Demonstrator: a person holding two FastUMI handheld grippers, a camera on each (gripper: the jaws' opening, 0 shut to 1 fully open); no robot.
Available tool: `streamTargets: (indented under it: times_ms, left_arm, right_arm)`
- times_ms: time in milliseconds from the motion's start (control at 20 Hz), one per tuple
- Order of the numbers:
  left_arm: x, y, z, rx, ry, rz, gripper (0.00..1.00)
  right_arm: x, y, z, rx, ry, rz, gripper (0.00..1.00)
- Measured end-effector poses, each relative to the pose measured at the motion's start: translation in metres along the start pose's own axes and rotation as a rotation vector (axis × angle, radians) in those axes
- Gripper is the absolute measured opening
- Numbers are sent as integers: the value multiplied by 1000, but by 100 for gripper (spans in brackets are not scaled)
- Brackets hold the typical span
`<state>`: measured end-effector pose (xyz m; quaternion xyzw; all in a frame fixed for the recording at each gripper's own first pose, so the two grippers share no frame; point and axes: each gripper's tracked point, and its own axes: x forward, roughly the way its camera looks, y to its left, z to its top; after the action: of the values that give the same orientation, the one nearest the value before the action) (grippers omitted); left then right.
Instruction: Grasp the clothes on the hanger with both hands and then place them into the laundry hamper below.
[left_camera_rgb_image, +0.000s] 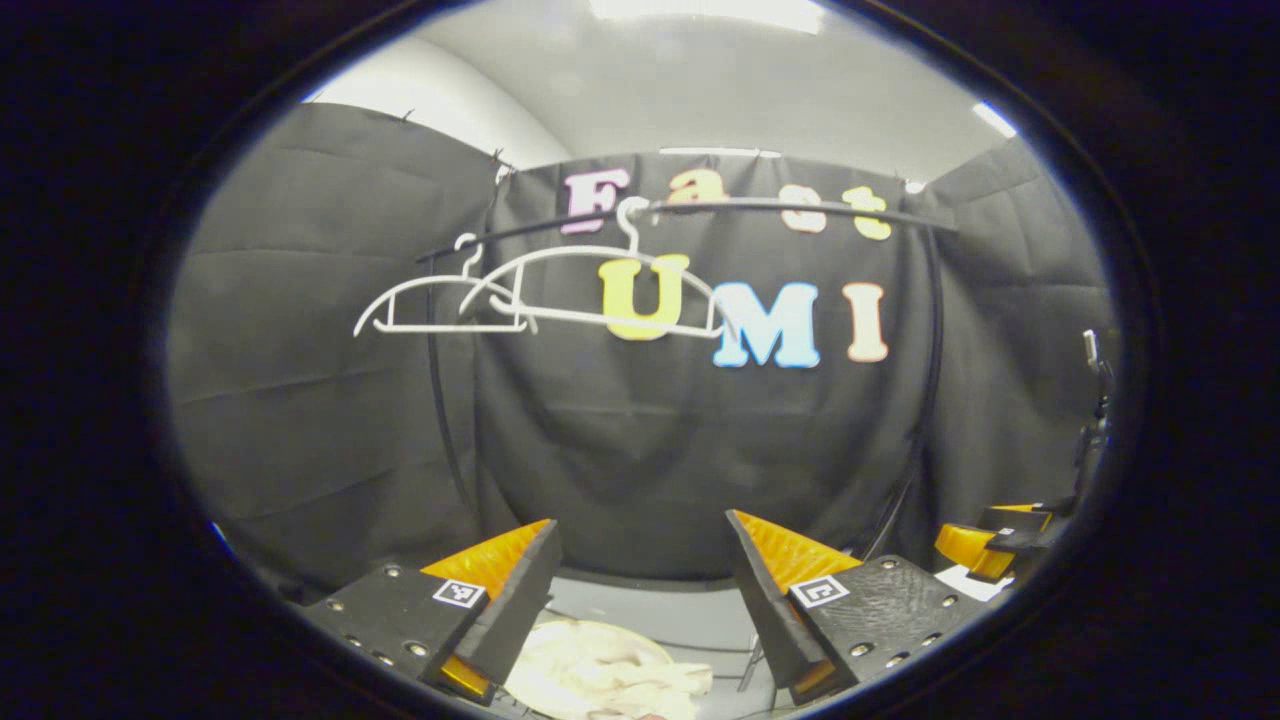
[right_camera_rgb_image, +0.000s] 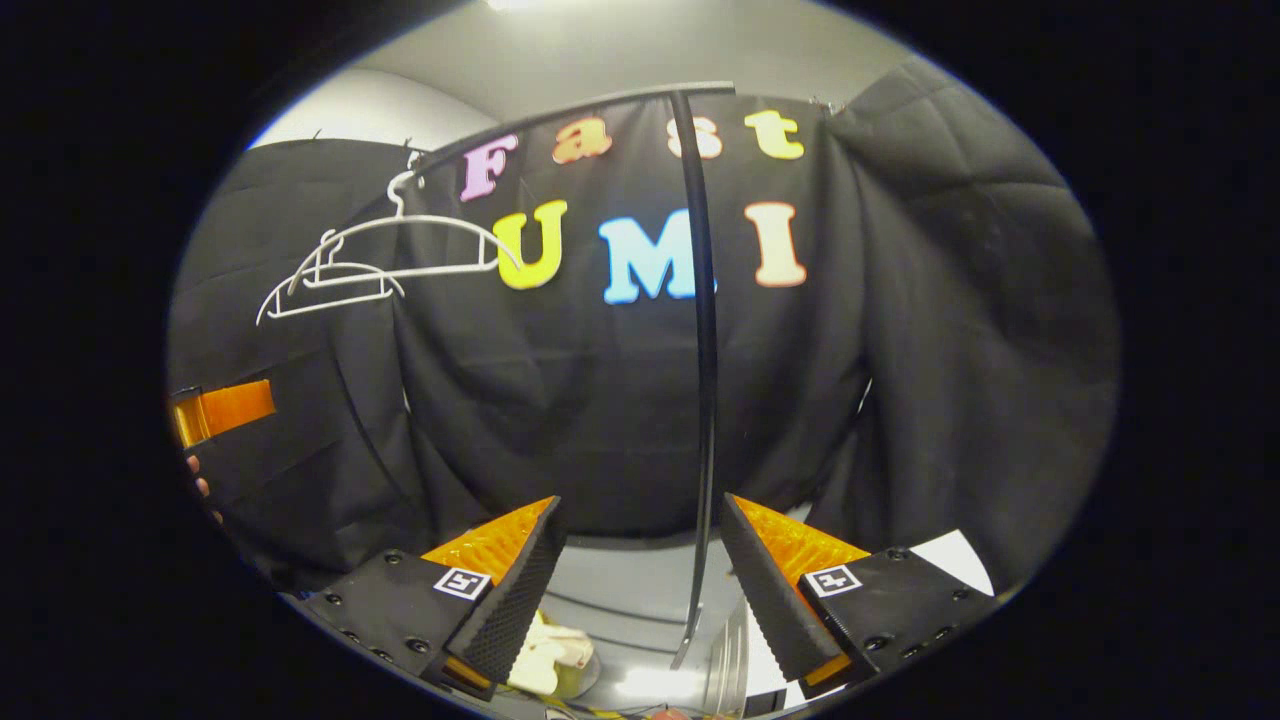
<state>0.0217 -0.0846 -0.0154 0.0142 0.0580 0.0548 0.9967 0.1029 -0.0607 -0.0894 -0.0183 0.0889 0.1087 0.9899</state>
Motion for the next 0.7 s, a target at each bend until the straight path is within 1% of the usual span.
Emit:
streamTargets:
  times_ms: [150, 250, 350, 400, 550, 650, 700]
  left_arm:
    - [-18, 5, 58, 4, -165, -28, 93]
    - [-20, 8, 79, -14, -239, -48, 92]
    - [-20, 18, 80, -23, -242, -60, 92]
    - [-18, 29, 78, -21, -234, -50, 92]
    - [-10, 52, 74, -22, -239, -38, 92]
    - [-8, 63, 67, -35, -225, -45, 92]
    - [-8, 66, 63, -38, -216, -61, 92]
  right_arm:
    - [-11, -3, 42, -31, -128, -67, 98]
    - [-14, -2, 58, -40, -160, -102, 98]
    - [-19, 5, 62, -23, -156, -125, 98]
    - [-21, 7, 67, -11, -162, -135, 98]
    - [-27, 11, 83, -10, -223, -163, 98]
    - [-33, 16, 84, -22, -241, -183, 98]
    - [-35, 16, 79, -23, -238, -199, 98]
